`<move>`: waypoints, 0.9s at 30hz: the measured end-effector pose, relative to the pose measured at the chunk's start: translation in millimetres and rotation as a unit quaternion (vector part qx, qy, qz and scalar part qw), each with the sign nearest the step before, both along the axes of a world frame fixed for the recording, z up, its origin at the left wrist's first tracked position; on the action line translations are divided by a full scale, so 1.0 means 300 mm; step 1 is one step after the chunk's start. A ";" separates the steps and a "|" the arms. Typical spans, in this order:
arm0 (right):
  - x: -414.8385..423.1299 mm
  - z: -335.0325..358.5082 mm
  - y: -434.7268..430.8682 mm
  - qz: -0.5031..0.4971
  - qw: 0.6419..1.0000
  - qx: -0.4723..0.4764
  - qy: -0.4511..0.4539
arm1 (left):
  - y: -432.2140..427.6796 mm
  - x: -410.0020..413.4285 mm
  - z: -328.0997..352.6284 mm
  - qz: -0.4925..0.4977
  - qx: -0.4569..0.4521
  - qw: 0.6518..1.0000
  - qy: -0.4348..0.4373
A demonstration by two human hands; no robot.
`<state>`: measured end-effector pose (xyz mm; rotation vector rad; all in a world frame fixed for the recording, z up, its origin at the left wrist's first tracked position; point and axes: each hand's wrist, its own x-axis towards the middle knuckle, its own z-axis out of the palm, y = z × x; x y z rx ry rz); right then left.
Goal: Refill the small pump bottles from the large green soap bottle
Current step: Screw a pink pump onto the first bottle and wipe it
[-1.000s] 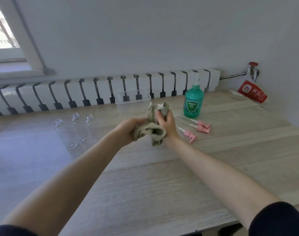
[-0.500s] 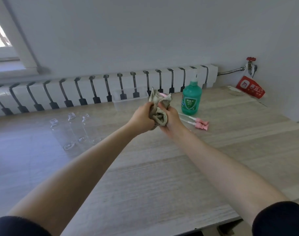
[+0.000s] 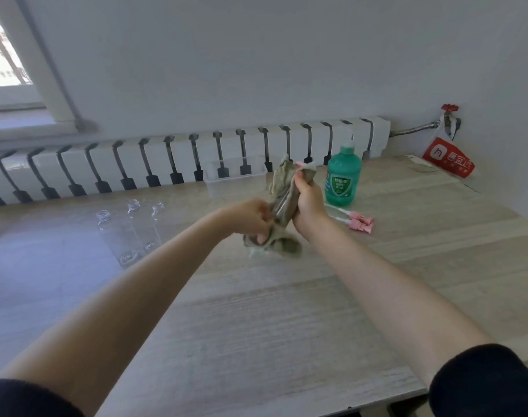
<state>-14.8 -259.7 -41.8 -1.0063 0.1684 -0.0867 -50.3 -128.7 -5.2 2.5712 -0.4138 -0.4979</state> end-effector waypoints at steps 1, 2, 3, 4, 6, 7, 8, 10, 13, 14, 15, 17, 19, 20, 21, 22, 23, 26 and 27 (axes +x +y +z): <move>0.001 -0.003 -0.002 0.000 1.000 -0.001 -0.002 | 0.020 0.008 0.002 -0.005 0.035 0.999 0.020; 0.001 -0.004 -0.004 -0.001 1.000 -0.021 -0.004 | 0.035 0.009 0.004 0.014 0.026 1.000 0.003; -0.003 -0.003 -0.005 -0.001 0.999 -0.045 -0.011 | 0.040 0.009 0.007 0.053 -0.022 0.998 -0.028; -0.005 -0.001 0.001 0.005 0.997 -0.066 -0.028 | 0.041 0.011 0.008 0.097 -0.092 0.989 -0.060; -0.018 0.009 0.025 0.020 0.993 -0.096 -0.068 | 0.025 0.010 0.001 0.140 -0.215 0.964 -0.063; -0.024 0.014 0.042 0.021 0.989 -0.117 -0.084 | 0.016 0.008 -0.007 0.149 -0.256 0.954 -0.049; -0.027 0.016 0.057 0.011 0.985 -0.143 -0.097 | 0.008 0.007 -0.018 0.156 -0.282 0.946 -0.044; -0.030 0.020 0.080 -0.036 0.973 -0.202 -0.108 | -0.001 0.001 -0.028 0.167 -0.326 0.930 -0.037; -0.039 0.027 0.094 -0.107 0.960 -0.243 -0.090 | -0.003 0.003 -0.022 0.164 -0.364 0.917 -0.023; -0.038 0.026 0.097 -0.106 0.967 -0.217 -0.078 | 0.002 0.005 -0.018 0.164 -0.366 0.916 -0.016; -0.031 0.017 0.096 -0.099 0.978 -0.173 -0.059 | 0.006 0.010 -0.017 0.161 -0.369 0.915 -0.006; -0.026 0.018 0.091 -0.055 0.997 -0.060 -0.006 | 0.012 0.016 -0.021 0.152 -0.373 0.915 0.007; -0.032 0.036 0.095 0.014 0.998 -0.002 0.068 | 0.009 0.017 -0.034 0.141 -0.373 0.917 0.002; -0.035 0.043 0.103 0.041 0.995 0.001 0.090 | 0.006 0.019 -0.040 0.140 -0.375 0.916 -0.008; -0.046 0.048 0.111 0.056 0.994 -0.001 0.095 | 0.001 0.022 -0.046 0.139 -0.382 0.913 -0.022; -0.056 0.046 0.116 0.064 0.994 -0.002 0.083 | -0.004 0.025 -0.051 0.141 -0.393 0.908 -0.042; -0.068 0.039 0.119 0.076 0.995 0.016 0.069 | -0.005 0.029 -0.054 0.144 -0.404 0.901 -0.067; -0.101 0.011 0.097 0.138 0.981 0.126 0.053 | -0.009 0.038 -0.056 0.149 -0.361 0.904 -0.176; -0.106 0.001 0.087 0.150 0.976 0.148 0.053 | -0.008 0.040 -0.058 0.141 -0.312 0.913 -0.223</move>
